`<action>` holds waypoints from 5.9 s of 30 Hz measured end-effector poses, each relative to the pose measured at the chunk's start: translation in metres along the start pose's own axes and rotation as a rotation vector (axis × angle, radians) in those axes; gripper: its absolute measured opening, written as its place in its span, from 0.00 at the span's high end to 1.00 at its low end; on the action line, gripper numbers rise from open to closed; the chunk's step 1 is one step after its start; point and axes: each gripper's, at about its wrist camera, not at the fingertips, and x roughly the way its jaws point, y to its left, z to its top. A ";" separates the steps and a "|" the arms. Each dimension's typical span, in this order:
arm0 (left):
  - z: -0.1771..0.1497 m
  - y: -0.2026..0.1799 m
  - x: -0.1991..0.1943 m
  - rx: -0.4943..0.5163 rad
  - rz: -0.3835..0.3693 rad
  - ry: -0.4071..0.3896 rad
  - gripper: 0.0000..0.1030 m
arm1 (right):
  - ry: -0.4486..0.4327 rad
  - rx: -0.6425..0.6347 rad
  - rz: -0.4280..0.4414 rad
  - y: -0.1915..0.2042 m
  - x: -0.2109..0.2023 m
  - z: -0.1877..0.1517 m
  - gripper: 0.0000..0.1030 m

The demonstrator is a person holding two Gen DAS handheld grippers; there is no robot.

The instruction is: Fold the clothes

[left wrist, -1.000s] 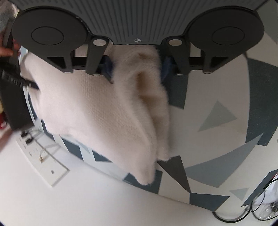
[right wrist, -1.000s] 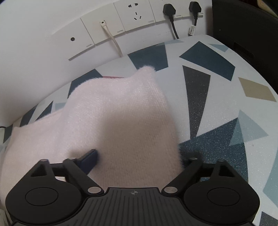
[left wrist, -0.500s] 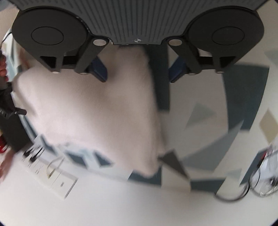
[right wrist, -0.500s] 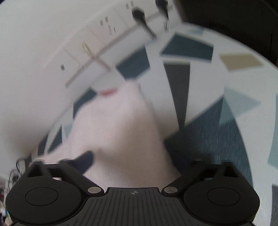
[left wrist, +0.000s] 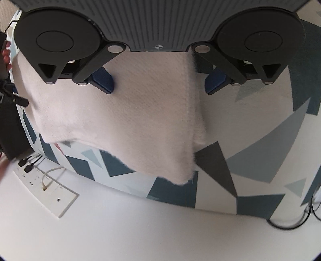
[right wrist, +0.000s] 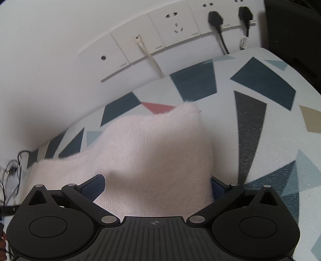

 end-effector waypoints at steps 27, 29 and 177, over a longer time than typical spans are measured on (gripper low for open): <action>0.017 -0.001 0.026 0.104 -0.014 0.079 0.00 | -0.031 -0.008 -0.050 -0.004 0.004 0.008 0.01; 0.017 -0.007 0.028 0.129 -0.004 0.077 0.00 | 0.002 -0.004 -0.035 -0.007 0.010 0.006 0.01; -0.720 0.332 -0.604 -1.487 1.152 -0.675 0.65 | 0.817 -1.764 1.393 0.906 -0.228 -0.797 0.66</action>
